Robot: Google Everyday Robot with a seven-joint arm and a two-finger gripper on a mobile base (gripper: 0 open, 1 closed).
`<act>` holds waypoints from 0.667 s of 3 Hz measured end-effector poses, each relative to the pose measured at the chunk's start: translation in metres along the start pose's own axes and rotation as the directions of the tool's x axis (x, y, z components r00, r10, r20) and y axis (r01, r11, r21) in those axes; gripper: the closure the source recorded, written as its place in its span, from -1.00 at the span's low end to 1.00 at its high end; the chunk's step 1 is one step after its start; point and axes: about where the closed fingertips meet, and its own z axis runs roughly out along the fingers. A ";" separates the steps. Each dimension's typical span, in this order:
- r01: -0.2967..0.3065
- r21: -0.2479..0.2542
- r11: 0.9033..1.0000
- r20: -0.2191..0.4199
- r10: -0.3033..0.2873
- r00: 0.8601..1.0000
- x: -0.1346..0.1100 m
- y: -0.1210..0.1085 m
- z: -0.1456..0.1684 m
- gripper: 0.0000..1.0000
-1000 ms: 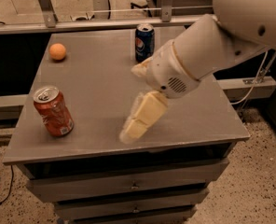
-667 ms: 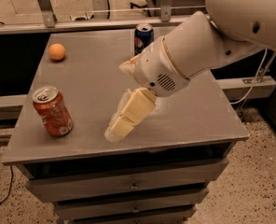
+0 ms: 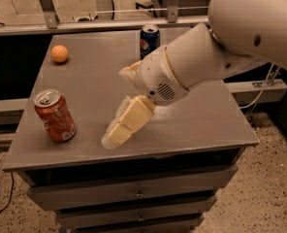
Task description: Knock coke can over
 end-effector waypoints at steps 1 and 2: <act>0.010 -0.033 0.999 0.127 -0.006 0.992 -0.011 -0.006 0.045 -1.00; 0.040 -0.053 0.998 0.244 -0.026 0.970 -0.025 -0.014 0.089 -1.00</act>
Offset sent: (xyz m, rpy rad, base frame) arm 0.0476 0.1274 -0.0580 0.3940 -0.0474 0.1034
